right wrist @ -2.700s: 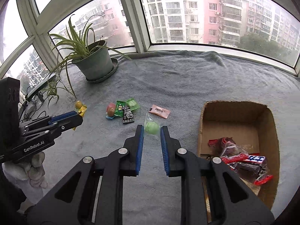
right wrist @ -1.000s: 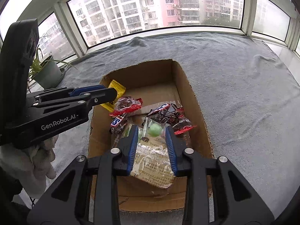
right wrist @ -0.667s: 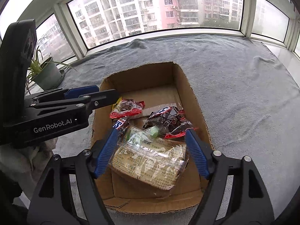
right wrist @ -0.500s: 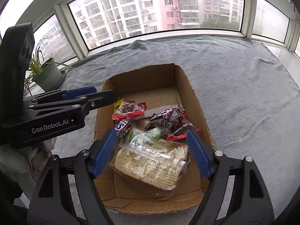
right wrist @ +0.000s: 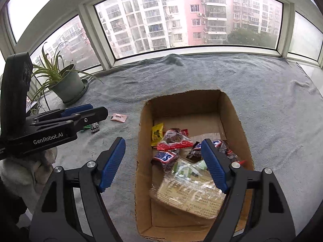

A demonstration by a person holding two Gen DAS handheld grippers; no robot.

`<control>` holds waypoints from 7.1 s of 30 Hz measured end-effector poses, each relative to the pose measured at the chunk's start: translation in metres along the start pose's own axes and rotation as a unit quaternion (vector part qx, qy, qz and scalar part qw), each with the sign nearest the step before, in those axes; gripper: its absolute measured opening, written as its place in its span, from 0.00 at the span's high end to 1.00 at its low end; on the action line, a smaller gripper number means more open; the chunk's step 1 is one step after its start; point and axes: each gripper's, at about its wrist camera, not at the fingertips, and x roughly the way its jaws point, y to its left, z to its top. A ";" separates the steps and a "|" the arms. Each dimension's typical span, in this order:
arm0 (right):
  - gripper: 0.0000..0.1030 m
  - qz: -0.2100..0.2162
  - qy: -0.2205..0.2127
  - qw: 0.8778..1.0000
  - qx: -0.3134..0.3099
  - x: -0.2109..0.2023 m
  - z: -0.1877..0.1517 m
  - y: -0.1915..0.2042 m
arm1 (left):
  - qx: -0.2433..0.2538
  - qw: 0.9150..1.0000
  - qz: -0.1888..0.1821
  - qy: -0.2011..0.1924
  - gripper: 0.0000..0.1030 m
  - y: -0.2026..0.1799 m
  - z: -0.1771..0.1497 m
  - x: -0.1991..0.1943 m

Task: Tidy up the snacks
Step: 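Raise both tools and move them back to the snack pile, then grasp the red-wrapped round candy with the left tool while the right tool grasps the light green packet, then lift both held candies and carry them toward the cardboard box, then lower both tools over the box and open them to drop the candies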

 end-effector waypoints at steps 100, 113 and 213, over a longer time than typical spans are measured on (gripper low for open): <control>0.77 0.083 0.152 0.961 -0.214 0.220 0.036 0.179 | -0.193 0.979 0.060 0.012 0.69 0.213 -0.083 -0.001; 0.77 0.084 0.149 0.962 -0.215 0.217 0.034 0.176 | -0.180 0.981 0.070 0.018 0.65 0.208 -0.071 0.007; 0.27 -0.046 0.022 0.998 0.035 -0.019 -0.027 -0.060 | 0.063 0.989 -0.123 0.043 0.69 -0.087 -0.066 -0.008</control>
